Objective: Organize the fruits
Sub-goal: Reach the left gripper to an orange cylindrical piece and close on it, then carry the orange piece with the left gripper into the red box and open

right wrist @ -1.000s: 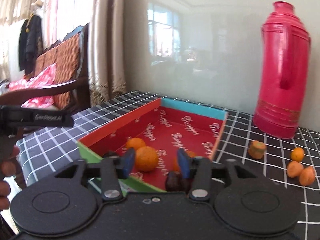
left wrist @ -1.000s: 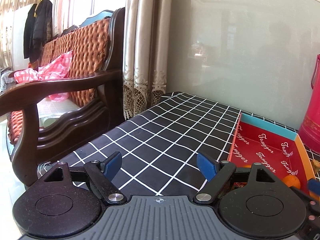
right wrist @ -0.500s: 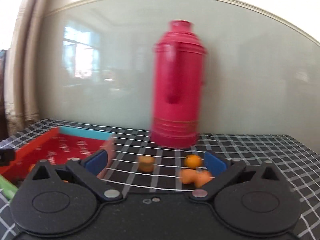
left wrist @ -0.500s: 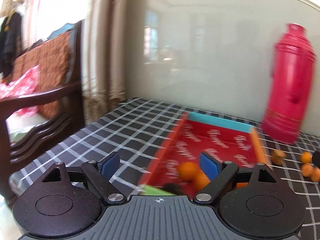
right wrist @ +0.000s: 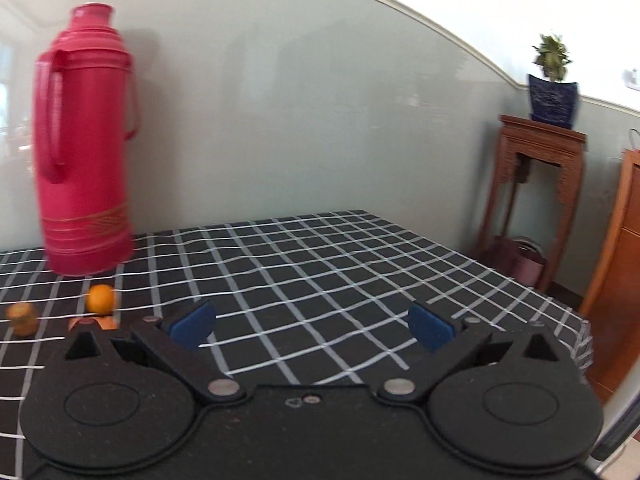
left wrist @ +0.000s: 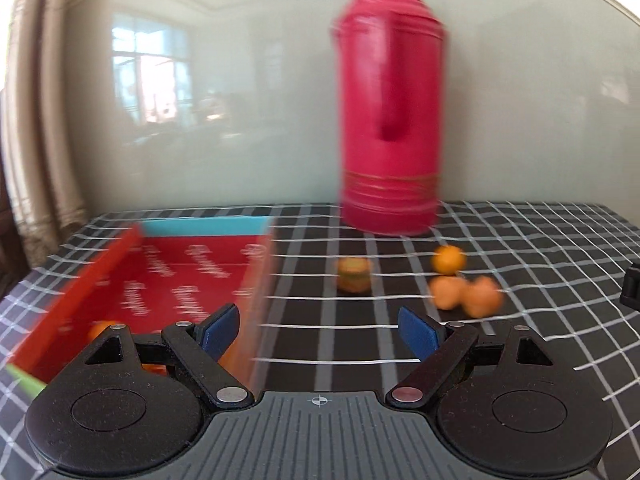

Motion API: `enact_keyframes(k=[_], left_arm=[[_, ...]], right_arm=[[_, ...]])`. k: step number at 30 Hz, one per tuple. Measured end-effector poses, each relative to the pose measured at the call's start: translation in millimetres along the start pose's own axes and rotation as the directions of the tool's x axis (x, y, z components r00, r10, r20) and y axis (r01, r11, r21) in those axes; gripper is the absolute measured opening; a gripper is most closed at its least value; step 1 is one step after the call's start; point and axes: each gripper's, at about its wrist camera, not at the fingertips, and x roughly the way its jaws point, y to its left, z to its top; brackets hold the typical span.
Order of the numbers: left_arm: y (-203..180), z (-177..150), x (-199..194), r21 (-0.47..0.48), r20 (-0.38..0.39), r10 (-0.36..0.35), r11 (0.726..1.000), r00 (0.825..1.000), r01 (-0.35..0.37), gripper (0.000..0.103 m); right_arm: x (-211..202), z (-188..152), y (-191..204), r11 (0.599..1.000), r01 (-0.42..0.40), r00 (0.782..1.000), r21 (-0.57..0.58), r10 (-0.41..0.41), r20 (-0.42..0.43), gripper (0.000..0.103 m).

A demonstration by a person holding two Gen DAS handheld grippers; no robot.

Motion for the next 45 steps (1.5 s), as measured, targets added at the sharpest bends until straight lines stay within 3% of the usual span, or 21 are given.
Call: enact_keyframes(k=[4, 9, 17, 20, 22, 25, 35, 41, 45], left_arm=[[-41, 4, 16, 0.001, -0.033, -0.034, 0.999, 0.999, 0.034, 0.086], [-90, 9, 30, 0.010, -0.037, -0.003, 1.000, 0.999, 0.003, 0.084], [-126, 9, 58, -0.004, -0.095, 0.069, 0.998, 0.993, -0.070, 0.070], [-130, 8, 69, -0.022, -0.131, 0.075, 0.997, 0.989, -0.079, 0.057], [-130, 8, 71, -0.034, -0.145, 0.062, 0.997, 0.987, -0.068, 0.040], [-132, 8, 71, -0.031, -0.142, 0.048, 0.998, 0.989, -0.053, 0.026], [-121, 7, 50, -0.018, -0.094, -0.006, 1.000, 0.996, 0.004, 0.026], [-77, 13, 24, -0.014, -0.024, 0.040, 0.999, 0.999, -0.040, 0.026], [-34, 16, 8, -0.015, 0.012, 0.106, 0.994, 0.994, -0.106, 0.026]], right_arm=[[4, -1, -25, 0.999, -0.036, 0.999, 0.040, 0.037, -0.010, 0.097], [7, 1, -46, 0.994, -0.069, 0.998, 0.084, 0.069, -0.002, 0.097], [13, 4, -68, 0.981, -0.118, 0.991, 0.156, 0.125, -0.037, 0.097], [17, 3, -72, 0.976, -0.133, 0.989, 0.172, 0.143, -0.048, 0.097], [19, 2, -75, 0.972, -0.141, 0.986, 0.186, 0.154, -0.058, 0.097], [22, 1, -76, 0.963, -0.158, 0.982, 0.218, 0.177, -0.070, 0.097], [16, 3, -64, 0.959, -0.187, 0.978, 0.211, 0.203, -0.055, 0.097], [9, 4, -54, 0.958, -0.208, 0.975, 0.198, 0.220, -0.039, 0.097], [3, 5, -39, 0.957, -0.232, 0.970, 0.174, 0.241, -0.034, 0.097]])
